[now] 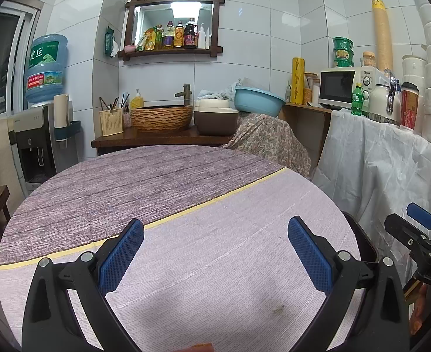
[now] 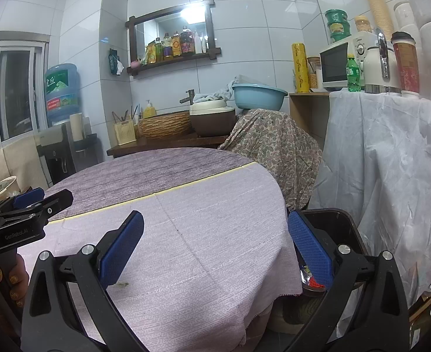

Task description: Collect trash

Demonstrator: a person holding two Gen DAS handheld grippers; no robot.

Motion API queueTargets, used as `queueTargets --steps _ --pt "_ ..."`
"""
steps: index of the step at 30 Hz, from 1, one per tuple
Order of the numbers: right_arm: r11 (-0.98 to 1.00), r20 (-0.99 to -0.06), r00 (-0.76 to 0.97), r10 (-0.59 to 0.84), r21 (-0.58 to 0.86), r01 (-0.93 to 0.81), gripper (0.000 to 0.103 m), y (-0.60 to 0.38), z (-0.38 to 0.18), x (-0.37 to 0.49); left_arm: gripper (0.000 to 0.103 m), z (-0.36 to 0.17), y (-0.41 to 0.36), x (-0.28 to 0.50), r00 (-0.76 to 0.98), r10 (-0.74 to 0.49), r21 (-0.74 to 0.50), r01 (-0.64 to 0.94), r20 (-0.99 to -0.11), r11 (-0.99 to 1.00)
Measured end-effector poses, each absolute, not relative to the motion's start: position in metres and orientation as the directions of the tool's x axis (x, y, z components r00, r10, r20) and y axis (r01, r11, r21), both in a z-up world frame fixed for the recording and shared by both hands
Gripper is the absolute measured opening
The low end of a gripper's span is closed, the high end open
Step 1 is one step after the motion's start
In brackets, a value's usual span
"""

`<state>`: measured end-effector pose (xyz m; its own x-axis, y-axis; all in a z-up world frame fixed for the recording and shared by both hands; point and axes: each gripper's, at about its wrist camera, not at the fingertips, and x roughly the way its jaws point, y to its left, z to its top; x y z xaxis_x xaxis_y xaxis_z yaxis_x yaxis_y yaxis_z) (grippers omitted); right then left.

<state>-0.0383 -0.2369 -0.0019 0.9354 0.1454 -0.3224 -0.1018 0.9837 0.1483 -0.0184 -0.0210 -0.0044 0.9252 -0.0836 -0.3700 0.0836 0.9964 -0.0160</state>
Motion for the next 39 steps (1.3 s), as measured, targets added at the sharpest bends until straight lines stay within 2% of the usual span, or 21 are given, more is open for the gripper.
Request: queueTargets --steps 39 --pt "0.983 -0.331 0.931 0.152 0.152 -0.107 0.097 -0.2389 -0.0043 -0.0376 0.098 -0.0066 -0.0212 -0.019 0.923 -0.079 -0.015 0.079 -0.376 0.997"
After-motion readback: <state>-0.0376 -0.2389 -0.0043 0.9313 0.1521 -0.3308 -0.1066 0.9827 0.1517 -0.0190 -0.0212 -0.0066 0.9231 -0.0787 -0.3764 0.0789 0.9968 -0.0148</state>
